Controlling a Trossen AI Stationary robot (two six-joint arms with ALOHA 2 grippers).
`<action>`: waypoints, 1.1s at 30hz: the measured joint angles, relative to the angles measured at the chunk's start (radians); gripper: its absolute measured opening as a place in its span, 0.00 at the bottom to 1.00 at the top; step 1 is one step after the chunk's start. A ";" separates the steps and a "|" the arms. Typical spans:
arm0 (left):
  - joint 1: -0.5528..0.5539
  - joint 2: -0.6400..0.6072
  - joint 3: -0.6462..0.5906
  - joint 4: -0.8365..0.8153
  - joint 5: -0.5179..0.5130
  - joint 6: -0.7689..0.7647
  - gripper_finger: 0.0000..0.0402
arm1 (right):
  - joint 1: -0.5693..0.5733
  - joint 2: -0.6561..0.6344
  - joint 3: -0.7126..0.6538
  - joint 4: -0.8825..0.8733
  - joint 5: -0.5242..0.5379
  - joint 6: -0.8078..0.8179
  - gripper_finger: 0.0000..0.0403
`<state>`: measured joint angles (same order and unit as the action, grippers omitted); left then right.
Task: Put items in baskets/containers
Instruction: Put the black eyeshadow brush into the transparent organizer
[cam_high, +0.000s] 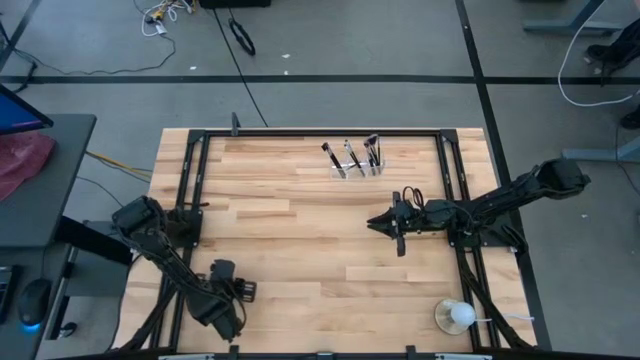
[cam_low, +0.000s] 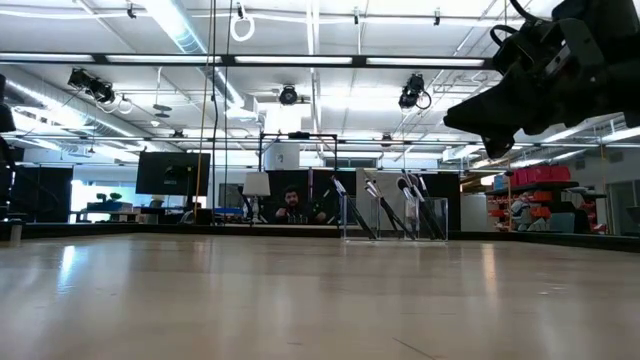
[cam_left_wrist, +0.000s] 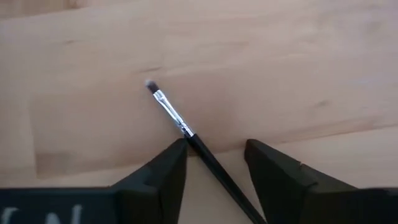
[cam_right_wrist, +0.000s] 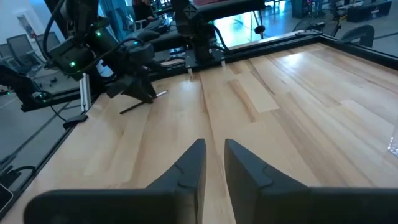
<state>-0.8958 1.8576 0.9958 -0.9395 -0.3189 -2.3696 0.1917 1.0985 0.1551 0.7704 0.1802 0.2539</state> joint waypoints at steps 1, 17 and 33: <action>-0.001 0.000 -0.005 0.007 -0.020 0.006 0.42 | 0.000 0.000 0.000 0.000 0.000 0.000 0.15; 0.103 0.013 -0.124 0.351 -0.482 0.446 0.13 | 0.000 0.000 0.000 0.000 0.005 0.018 0.15; 0.070 0.019 -0.096 0.298 -0.417 0.650 0.44 | 0.000 0.000 0.000 -0.008 0.007 0.026 0.15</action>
<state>-0.8260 1.8763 0.8994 -0.6418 -0.7360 -1.7192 0.1917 1.0988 0.1547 0.7628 0.1871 0.2802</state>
